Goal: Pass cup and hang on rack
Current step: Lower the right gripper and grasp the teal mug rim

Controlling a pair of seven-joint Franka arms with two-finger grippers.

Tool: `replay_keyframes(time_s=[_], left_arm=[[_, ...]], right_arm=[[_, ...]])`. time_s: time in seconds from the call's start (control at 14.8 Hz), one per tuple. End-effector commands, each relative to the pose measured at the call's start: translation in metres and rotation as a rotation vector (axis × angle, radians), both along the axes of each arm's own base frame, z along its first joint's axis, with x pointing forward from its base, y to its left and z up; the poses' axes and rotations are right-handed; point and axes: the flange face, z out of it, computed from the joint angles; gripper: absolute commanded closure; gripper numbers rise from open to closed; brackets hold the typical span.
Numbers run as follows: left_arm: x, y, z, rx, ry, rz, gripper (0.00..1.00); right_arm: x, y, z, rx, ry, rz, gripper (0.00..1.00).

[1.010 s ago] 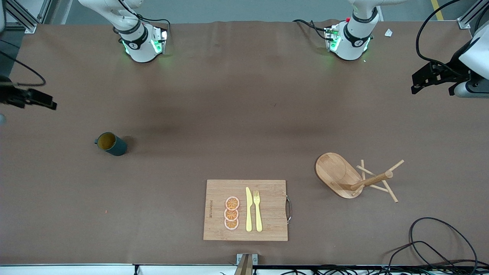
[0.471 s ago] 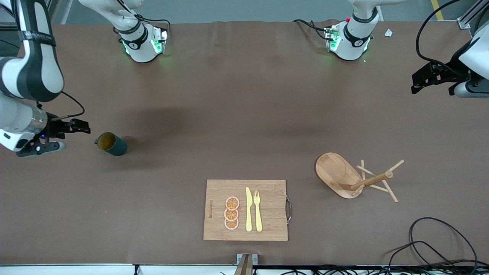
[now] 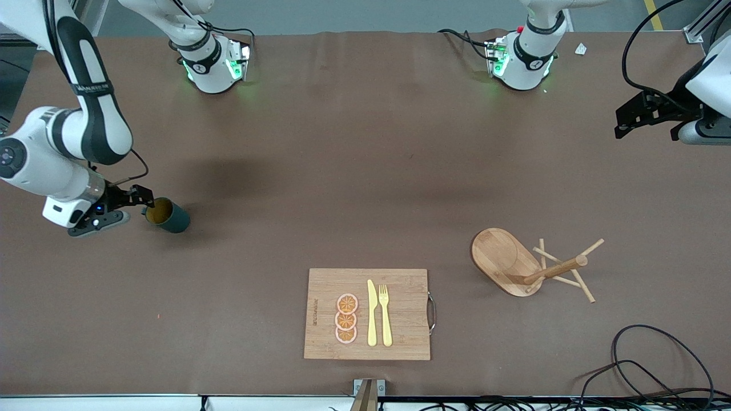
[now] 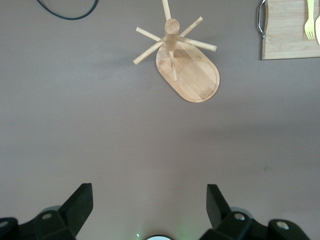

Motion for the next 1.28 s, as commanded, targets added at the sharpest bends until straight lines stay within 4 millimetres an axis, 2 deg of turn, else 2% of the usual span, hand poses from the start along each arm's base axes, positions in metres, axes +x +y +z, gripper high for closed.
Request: replay_keyframes(time_s=[0.0, 0.13, 0.2, 0.27, 0.4, 0.47, 0.74, 0.88, 0.94, 1.01, 1.21], left_arm=[[-0.009, 0.0, 0.008, 0.011, 0.007, 0.006, 0.0], [-0.012, 0.001, 0.009, 0.013, 0.016, 0.009, 0.0], [-0.013, 0.002, 0.01, 0.013, 0.014, 0.009, 0.0], [-0.013, 0.002, 0.011, 0.011, 0.013, 0.009, 0.0], [-0.014, 0.004, 0.011, 0.011, 0.016, 0.014, 0.0], [-0.018, 0.005, 0.016, 0.012, 0.01, 0.017, 0.0], [-0.018, 0.007, 0.017, 0.014, 0.008, 0.02, 0.0], [-0.019, 0.009, 0.02, 0.012, 0.004, 0.023, 0.0], [-0.019, 0.009, 0.02, 0.012, 0.002, 0.025, 0.0], [-0.018, 0.009, 0.019, 0.012, 0.005, 0.025, 0.0], [-0.016, 0.009, 0.017, 0.011, 0.004, 0.026, 0.0]], right_arm=[[0.002, 0.007, -0.023, 0.009, -0.009, 0.026, 0.1], [0.002, 0.007, -0.038, 0.009, 0.0, 0.043, 0.23], [0.003, 0.007, -0.044, 0.008, -0.003, 0.049, 0.35], [0.002, 0.008, -0.05, 0.01, 0.001, 0.089, 0.5], [0.003, 0.006, -0.054, 0.013, -0.002, 0.137, 0.89], [0.003, 0.004, -0.053, 0.013, -0.004, 0.133, 0.99], [0.005, 0.014, -0.049, 0.017, 0.011, 0.147, 1.0], [0.01, 0.037, -0.031, 0.023, 0.027, 0.166, 1.0], [0.009, 0.045, -0.019, 0.032, 0.037, 0.114, 1.0], [0.009, 0.066, -0.006, 0.034, 0.041, 0.074, 1.0], [0.001, 0.152, 0.019, 0.012, 0.053, -0.083, 1.0]])
